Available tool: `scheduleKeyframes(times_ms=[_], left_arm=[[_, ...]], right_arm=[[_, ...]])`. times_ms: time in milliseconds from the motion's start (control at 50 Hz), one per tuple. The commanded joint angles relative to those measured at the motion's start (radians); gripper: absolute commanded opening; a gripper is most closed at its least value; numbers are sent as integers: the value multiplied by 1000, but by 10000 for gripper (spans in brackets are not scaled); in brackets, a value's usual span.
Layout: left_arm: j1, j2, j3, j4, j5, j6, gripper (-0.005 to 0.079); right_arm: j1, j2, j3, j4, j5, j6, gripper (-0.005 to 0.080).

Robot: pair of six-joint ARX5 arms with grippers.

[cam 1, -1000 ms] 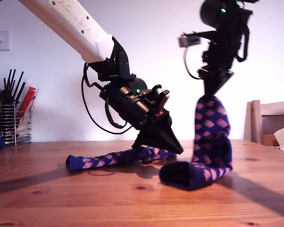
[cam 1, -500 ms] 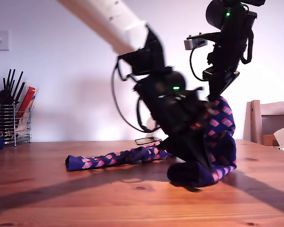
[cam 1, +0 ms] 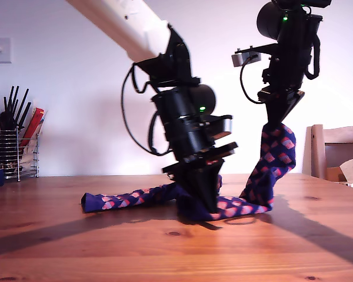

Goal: Fold the socks in front of you. After folding them, place them to the left side.

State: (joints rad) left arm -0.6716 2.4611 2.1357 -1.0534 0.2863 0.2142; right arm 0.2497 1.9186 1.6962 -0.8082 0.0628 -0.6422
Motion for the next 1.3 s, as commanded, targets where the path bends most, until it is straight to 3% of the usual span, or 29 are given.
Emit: scheduleKeyframes(times_ms=[0,360,680,960,1280], left_arm=[[0,0,-8,-7,-11,-2,-23],[-3,0,-8,4,2,-2,-23],[0,0,-8,0,1,-1,-23],[2,0,-8,-25,1,-2,-23],[36,0,-8,-129,1,3,-23]], right_arm=[[-1,19,-5,-16,-2,17,-13],[58,-26,-5,-23,-87,122,-13],[117,-27,37,-49,-90,183,-13],[123,-31,219,-106,-116,230,-13],[107,-31,233,-135,-101,224,-13]])
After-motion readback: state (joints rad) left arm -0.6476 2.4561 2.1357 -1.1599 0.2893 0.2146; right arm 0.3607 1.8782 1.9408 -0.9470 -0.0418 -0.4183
